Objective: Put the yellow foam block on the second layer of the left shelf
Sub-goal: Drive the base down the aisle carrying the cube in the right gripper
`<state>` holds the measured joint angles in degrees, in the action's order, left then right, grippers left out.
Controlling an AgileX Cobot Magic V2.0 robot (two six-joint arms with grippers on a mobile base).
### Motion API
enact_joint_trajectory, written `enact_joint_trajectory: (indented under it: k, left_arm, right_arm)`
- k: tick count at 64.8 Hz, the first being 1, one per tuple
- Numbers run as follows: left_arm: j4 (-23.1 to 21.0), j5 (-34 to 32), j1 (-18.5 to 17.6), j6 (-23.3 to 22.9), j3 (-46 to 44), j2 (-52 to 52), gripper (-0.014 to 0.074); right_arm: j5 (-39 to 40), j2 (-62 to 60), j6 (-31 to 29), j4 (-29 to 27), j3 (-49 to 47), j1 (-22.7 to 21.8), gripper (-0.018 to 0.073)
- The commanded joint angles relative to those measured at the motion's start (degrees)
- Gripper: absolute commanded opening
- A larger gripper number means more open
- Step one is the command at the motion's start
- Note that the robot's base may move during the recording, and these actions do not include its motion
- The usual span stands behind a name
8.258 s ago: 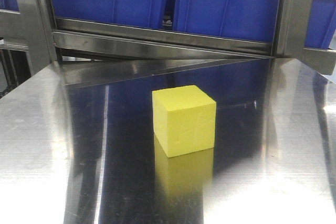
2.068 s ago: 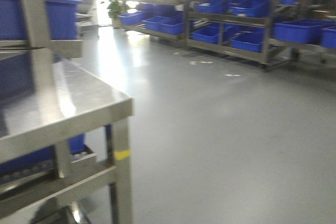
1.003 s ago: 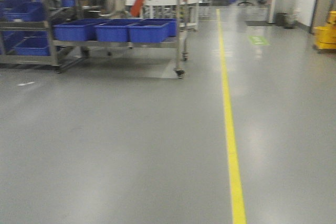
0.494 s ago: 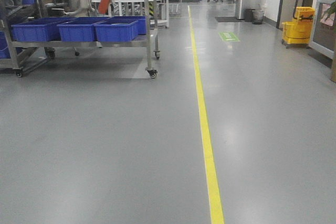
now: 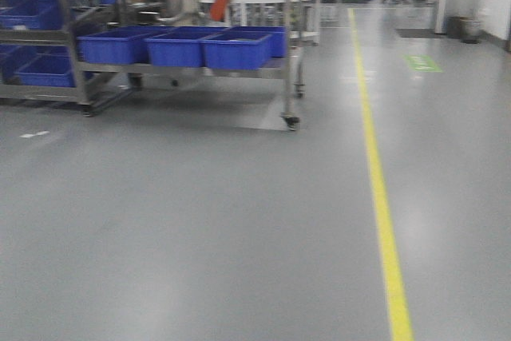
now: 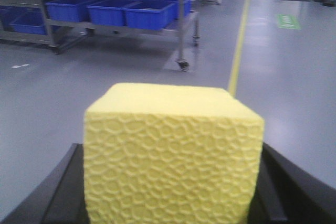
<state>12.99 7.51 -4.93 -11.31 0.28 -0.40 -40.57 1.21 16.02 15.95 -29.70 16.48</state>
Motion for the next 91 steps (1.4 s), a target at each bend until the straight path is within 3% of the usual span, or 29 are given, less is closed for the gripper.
enact_joint_trajectory:
  k: [1, 91]
  left_arm:
    - [-0.2, -4.9, -0.1, -0.2, 1.5, -0.8, 0.0137]
    - [-0.2, -4.9, -0.1, -0.2, 1.5, -0.8, 0.0137]
  right_arm:
    - [5.0, 0.9, -0.3, 1.4, -1.4, -0.3, 0.0351]
    - [4.7, 0.9, -0.3, 1.4, -1.4, -0.3, 0.0351]
